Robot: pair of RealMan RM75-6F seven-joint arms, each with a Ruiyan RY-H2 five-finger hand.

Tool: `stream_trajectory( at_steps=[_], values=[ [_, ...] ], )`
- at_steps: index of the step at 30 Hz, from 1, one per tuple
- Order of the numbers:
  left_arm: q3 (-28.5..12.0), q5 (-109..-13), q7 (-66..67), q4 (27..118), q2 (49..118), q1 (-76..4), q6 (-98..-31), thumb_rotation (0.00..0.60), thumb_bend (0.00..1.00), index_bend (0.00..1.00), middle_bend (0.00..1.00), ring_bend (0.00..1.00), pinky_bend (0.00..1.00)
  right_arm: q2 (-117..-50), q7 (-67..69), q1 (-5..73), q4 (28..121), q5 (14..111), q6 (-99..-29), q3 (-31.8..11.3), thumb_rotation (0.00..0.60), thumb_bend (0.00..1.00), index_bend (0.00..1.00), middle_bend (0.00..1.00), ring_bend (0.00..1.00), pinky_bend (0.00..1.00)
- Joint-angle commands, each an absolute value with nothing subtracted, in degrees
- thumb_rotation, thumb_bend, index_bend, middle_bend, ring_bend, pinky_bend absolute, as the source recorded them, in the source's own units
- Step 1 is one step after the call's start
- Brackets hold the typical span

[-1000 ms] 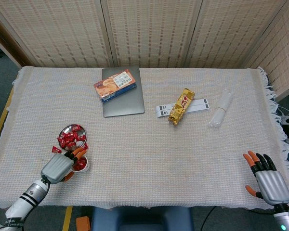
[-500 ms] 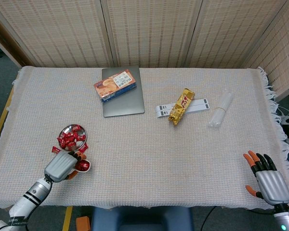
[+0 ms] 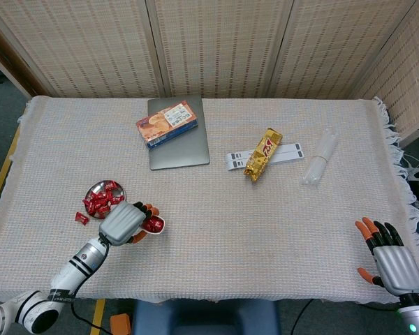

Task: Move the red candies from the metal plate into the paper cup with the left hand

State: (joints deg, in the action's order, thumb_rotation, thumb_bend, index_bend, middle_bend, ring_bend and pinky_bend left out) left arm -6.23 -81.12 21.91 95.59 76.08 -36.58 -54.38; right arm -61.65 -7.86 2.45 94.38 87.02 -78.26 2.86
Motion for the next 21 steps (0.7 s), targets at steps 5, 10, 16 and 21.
stream_trajectory(
  at_steps=[5,10,16,21],
  values=[
    [-10.14,-72.65,24.71,85.99,82.13,-41.99,-49.16,0.6,0.36,0.33,0.37,0.41,1.0,-61.68,-7.82,2.41,94.29,85.98,-78.14,2.43,0.6,0.11,0.0,0.0,0.0,0.0],
    [-10.96,-69.44,22.51,80.48,83.69,-44.17,-46.07,0.6,0.36,0.31,0.36,0.37,1.0,-61.88,-8.18,2.68,94.24,84.96,-77.55,2.02,0.6,0.11,0.0,0.0,0.0,0.0],
    [-10.31,-67.45,20.87,76.91,84.82,-45.48,-43.72,0.6,0.36,0.25,0.3,0.32,1.0,-62.1,-8.77,2.8,94.31,84.17,-77.35,1.68,0.6,0.11,0.0,0.0,0.0,0.0],
    [-9.92,-67.36,19.97,76.55,84.65,-45.81,-44.21,0.6,0.36,0.13,0.17,0.2,1.0,-62.24,-9.11,2.85,94.33,83.93,-77.18,1.66,0.6,0.11,0.0,0.0,0.0,0.0]
  ],
)
